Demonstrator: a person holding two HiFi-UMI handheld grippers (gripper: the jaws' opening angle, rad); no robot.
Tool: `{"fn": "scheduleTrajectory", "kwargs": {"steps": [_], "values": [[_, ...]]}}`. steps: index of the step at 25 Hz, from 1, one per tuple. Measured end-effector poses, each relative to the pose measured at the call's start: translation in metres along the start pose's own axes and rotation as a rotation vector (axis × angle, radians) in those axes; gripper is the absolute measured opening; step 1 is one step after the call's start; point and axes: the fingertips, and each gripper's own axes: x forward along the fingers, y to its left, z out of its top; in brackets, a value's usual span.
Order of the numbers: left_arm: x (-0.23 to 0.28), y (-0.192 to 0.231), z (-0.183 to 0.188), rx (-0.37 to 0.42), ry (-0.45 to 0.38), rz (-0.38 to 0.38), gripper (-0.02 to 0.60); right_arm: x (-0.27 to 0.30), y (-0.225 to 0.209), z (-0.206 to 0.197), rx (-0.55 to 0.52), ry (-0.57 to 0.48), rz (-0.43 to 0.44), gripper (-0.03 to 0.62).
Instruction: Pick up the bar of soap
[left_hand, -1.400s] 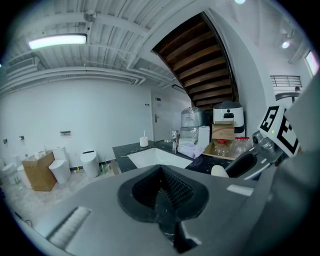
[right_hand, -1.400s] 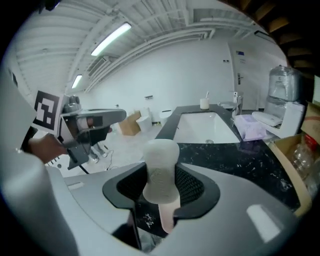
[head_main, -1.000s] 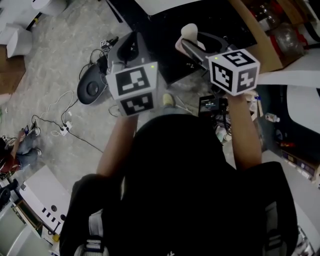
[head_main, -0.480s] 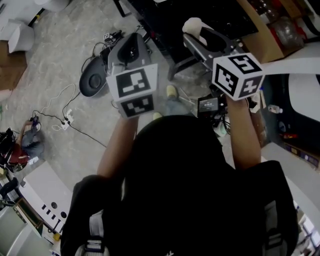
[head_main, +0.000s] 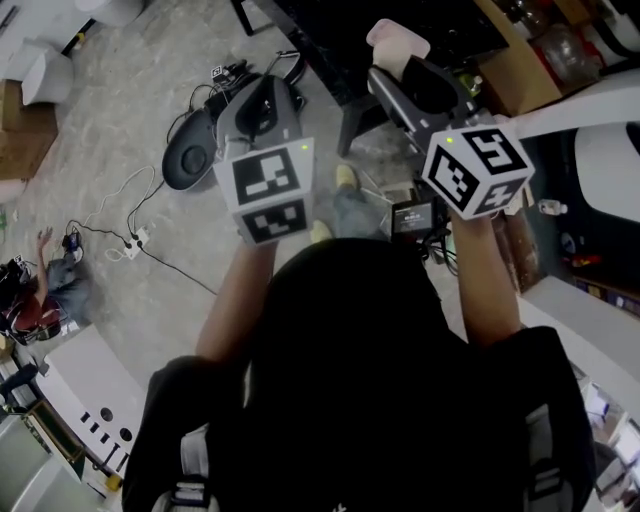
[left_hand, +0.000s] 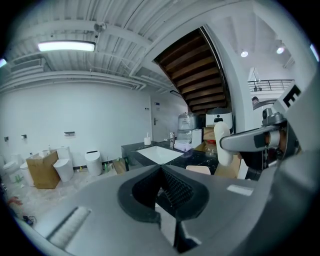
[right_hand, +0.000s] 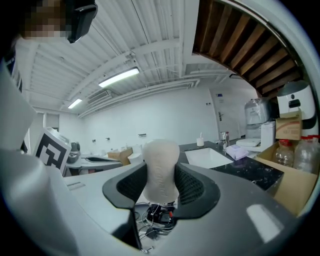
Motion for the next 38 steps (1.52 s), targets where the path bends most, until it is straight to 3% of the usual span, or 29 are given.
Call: {"fn": "scheduleTrajectory", "kwargs": {"steps": [11,23,31,38], "values": [[-0.064,-0.023,-0.019,0.002,-0.010,-0.029,-0.005,-0.066,0.049,-0.003,-0.009,-0.051,0.014,0.193],[-0.104,-0.073,-0.012,0.007,-0.014,-0.006,-0.005,-0.129,0.040,0.000,-0.002,-0.068,0.035,0.195],[-0.144,-0.126,-0.028,-0.002,-0.005,-0.019,-0.005,-0.185,0.039,-0.016,-0.001,-0.066,0.047,0.195],[-0.184,-0.140,-0.037,-0.009,-0.015,0.016,-0.005,-0.222,0.056,-0.032,-0.004,-0.057,0.059,0.195]]}}
